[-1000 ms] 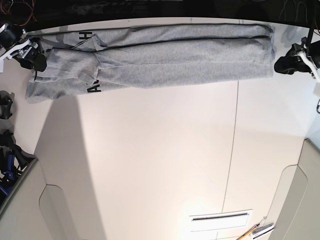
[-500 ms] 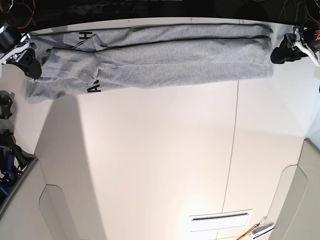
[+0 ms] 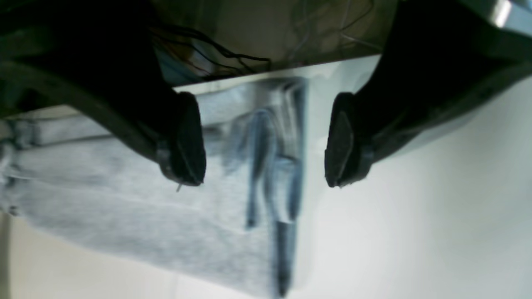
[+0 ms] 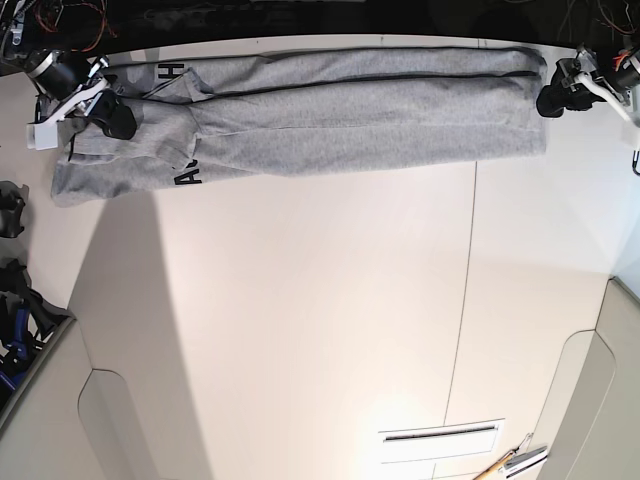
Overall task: Fold the T-shirt properly
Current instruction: 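Regrasp the folded strip ends with both grippers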
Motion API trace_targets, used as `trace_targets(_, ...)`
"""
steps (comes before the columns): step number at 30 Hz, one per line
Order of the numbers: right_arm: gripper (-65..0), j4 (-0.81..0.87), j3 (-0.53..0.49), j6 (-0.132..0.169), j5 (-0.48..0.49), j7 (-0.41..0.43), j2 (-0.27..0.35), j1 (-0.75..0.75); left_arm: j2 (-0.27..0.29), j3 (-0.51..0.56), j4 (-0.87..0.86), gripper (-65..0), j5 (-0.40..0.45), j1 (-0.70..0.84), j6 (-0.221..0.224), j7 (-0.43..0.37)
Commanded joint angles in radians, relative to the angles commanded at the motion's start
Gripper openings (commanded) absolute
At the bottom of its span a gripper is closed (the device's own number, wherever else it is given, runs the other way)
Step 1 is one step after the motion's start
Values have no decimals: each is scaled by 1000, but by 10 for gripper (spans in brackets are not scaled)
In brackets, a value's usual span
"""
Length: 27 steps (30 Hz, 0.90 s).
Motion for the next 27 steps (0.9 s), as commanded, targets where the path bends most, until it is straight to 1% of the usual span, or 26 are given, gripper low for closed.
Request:
trace_targets(4, -650, 0, 0, 0, 17, 0, 0, 0, 0, 14, 0, -174, 23, 0, 0, -18)
trace_targets(7, -650, 0, 0, 0, 26, -1, 0, 0, 0, 50, 0, -174, 54, 0, 0, -41)
trace_targets(9, -650, 0, 0, 0, 25, -4, 0, 6, 0, 75, 0, -174, 117, 0, 0, -84)
trace_targets(11, -650, 0, 0, 0, 25, -10, 0, 14, 0, 93, 0, -174, 148, 0, 0, -115)
trace_targets(15, -650, 0, 0, 0, 26, -9, 0, 16, 0, 114, 0, -174, 149, 0, 0, -99)
trace_targets(21, -650, 0, 0, 0, 26, -9, 0, 16, 1, 144, 0, -174, 154, 14, 0, -100)
trace_targets(24, -650, 0, 0, 0, 49, -9, 0, 16, 10, 154, -1, -174, 154, 14, 0, -100)
trace_targets(27, -650, 0, 0, 0, 51, -11, 0, 16, 36, 157, -5, -174, 153, 14, 0, -100)
